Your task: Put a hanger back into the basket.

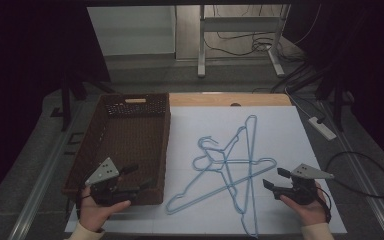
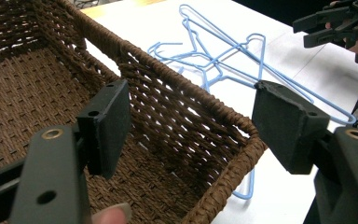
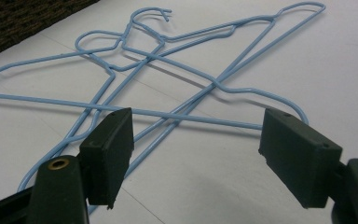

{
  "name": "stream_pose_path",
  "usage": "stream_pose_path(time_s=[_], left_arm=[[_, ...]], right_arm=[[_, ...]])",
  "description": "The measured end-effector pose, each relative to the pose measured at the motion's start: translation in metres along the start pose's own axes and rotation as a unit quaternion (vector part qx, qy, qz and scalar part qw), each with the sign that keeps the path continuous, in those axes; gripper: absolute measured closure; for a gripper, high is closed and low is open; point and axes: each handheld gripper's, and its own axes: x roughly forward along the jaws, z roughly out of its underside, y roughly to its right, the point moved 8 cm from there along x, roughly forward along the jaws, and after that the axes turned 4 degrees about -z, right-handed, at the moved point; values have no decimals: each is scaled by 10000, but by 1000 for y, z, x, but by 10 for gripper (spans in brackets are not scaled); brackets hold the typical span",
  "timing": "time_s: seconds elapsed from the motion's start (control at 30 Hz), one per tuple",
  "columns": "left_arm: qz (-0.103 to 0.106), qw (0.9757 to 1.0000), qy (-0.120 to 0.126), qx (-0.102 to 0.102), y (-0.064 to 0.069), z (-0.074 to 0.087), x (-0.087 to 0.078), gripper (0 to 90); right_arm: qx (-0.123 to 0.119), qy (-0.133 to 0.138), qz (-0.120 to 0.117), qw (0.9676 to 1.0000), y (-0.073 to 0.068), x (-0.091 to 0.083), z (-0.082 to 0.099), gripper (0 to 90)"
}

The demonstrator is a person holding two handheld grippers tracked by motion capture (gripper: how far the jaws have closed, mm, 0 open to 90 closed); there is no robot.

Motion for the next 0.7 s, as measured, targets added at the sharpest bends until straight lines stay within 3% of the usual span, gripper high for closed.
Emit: stream_pose_path(time_s=[0.7], left_arm=[[0, 10000, -67, -12, -1, 3, 0, 293]], right_arm=[[-122, -10, 44, 9999, -5, -2, -2, 275]])
